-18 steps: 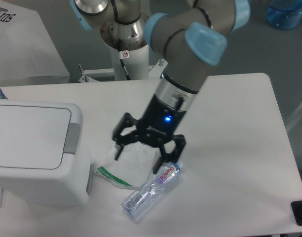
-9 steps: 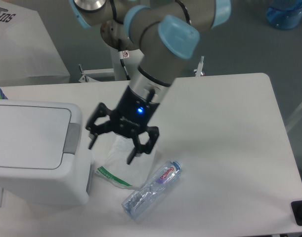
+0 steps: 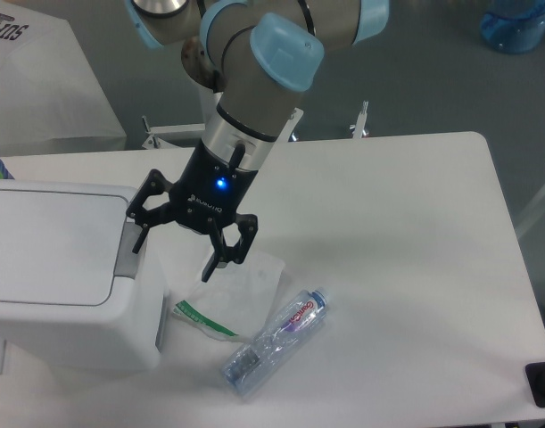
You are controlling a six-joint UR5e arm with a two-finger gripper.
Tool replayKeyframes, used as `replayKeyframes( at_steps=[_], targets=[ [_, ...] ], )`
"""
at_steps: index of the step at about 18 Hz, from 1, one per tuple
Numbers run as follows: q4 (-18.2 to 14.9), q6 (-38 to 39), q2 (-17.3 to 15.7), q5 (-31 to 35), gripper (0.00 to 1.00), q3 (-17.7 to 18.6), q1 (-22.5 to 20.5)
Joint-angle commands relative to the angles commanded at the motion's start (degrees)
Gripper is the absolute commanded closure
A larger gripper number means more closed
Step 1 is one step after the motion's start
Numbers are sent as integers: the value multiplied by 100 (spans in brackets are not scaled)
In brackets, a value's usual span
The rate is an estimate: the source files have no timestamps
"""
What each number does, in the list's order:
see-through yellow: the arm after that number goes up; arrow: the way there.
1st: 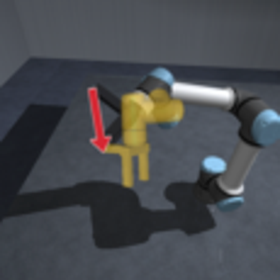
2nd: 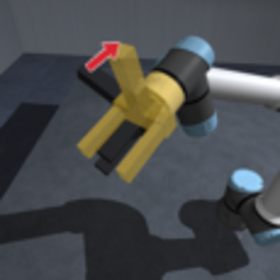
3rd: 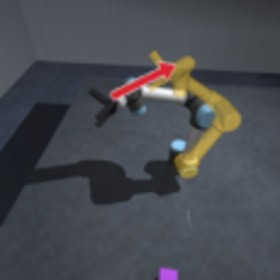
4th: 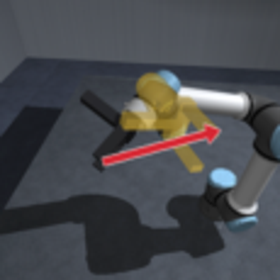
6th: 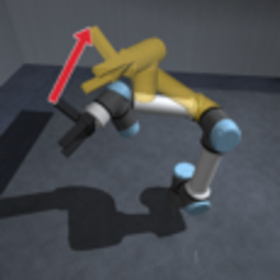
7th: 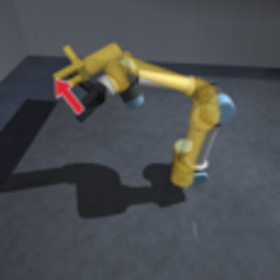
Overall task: Open the trash can
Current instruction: 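Catch the lid edge with the gripper and lift it open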
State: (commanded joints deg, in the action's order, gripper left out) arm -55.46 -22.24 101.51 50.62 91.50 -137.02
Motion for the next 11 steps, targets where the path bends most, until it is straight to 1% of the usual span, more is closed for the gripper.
replayKeyframes(
  at_steps=[11],
  targets=[
    [-9,35,53,9,0,44,53]
  ],
)
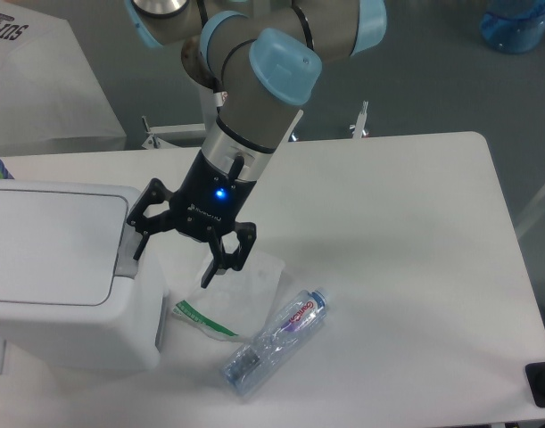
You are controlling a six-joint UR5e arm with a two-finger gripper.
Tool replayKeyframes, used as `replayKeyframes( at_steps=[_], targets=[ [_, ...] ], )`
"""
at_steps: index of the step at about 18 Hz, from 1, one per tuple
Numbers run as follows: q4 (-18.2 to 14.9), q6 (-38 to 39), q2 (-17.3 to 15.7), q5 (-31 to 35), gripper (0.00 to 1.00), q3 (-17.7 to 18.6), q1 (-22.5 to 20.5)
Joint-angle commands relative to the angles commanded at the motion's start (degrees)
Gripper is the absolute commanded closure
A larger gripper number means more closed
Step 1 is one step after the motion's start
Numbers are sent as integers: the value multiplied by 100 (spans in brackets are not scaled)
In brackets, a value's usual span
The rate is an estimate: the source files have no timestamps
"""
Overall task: Open the trash can
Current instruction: 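Catch the lid edge with the gripper and lift it open, then raise the gripper away from the opened trash can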
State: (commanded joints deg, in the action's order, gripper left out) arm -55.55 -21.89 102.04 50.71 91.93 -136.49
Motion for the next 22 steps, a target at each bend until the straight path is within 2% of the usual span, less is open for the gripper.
replayKeyframes(
  at_steps=[9,13,16,19,22],
  targets=[
    [0,18,-9,-9,0,-44,0],
    [0,-8,44,-18,0,-359,-70],
    [35,-114,316,9,0,-693,-403],
    [52,-587,763,61,0,-1027,-667],
    [62,-1097,1150,534,0,-1361,-878]
  ],
)
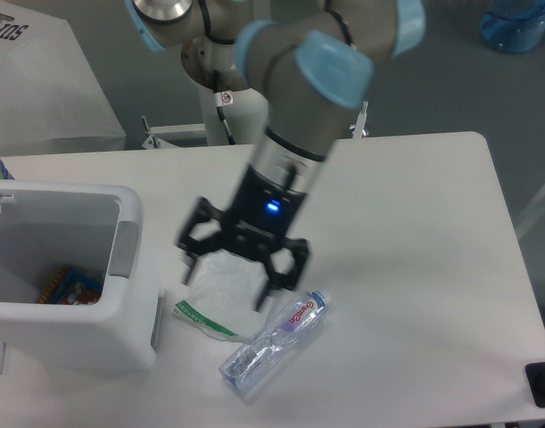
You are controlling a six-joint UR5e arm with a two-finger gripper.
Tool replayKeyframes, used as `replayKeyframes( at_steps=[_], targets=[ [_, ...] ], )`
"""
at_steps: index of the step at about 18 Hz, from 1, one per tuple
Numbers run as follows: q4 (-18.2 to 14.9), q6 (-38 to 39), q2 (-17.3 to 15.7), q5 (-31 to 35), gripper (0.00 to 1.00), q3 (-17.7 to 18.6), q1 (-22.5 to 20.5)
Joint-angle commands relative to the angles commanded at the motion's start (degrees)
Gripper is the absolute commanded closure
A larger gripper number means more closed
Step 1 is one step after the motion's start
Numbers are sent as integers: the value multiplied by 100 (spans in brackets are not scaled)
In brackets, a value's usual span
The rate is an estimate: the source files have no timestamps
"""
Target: Open the trash can
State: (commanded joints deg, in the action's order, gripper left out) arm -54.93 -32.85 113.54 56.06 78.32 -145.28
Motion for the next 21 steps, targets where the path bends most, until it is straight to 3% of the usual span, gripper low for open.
replayKeyframes(
  at_steps=[2,6,13,16,21],
  targets=[
    [0,-308,255,474,0,-263,-36],
    [-61,-1195,615,1591,0,-458,-62],
    [-228,-2960,1231,2478,0,-976,-299],
    [-325,-3683,1293,2972,0,-1029,-326],
    [-483,-4158,1293,3025,0,-1021,-466]
  ],
)
